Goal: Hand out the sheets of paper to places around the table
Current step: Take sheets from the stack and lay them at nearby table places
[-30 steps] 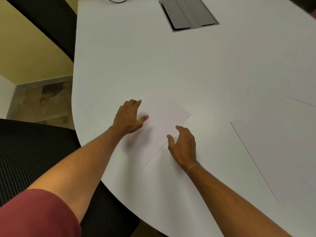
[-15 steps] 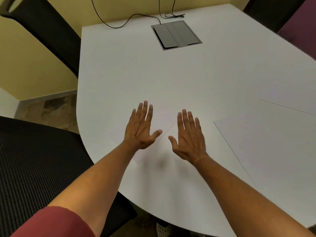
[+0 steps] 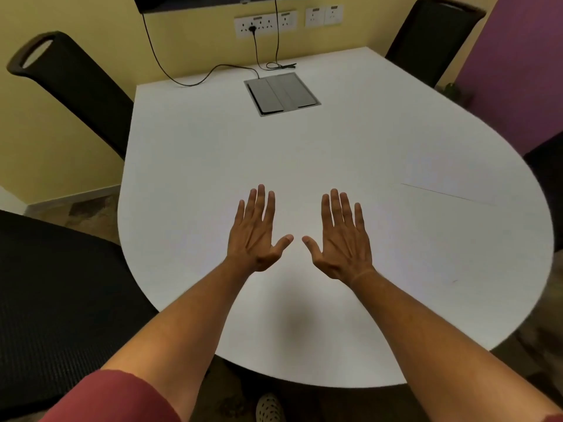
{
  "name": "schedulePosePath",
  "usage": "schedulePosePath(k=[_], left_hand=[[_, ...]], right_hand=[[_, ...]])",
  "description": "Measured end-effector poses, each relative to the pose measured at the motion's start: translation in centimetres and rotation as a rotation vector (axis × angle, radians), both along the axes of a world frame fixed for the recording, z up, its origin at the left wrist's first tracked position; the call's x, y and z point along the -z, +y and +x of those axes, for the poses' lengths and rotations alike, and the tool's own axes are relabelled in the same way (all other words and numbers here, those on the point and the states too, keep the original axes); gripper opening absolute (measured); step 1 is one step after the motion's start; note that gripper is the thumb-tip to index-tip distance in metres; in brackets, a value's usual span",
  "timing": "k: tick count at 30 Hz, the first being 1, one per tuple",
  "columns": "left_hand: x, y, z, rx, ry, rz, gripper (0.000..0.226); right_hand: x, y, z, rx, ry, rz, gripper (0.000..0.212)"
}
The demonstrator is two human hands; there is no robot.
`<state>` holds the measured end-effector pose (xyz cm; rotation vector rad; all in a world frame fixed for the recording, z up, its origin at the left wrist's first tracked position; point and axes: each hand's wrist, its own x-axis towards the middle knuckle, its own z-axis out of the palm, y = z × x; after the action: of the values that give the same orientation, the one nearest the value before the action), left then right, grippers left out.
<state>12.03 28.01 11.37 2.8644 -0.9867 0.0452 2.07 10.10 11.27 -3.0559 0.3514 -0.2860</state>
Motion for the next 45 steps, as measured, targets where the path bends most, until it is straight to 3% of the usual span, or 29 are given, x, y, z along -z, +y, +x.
schedulePosePath(k=[12,19,32,45], left_hand=[[-2.7,-10.6,-13.3,-0.058,-0.043,-0.054,0.095],[-2.8,-15.4,-16.4,-0.072,-0.039,-0.054,0.094],[3.3,-24.2,-11.7,-0.185,0.061,-0.062,0.095],[7.8,-26.9,-10.0,-0.311,0.192,-0.045,0.097]], right_hand=[[-2.7,-11.4,-12.0,-0.059,-0.032,-0.035,0.094],[-2.9,-17.4,-14.8,-0.076,-0.044,-0.04,0.095],[0.9,-26.1,-9.5,-0.148,0.061,-0.066,0.094],[5.5,-30.4,-4.5,-0.221,0.169,0.011,0.095]])
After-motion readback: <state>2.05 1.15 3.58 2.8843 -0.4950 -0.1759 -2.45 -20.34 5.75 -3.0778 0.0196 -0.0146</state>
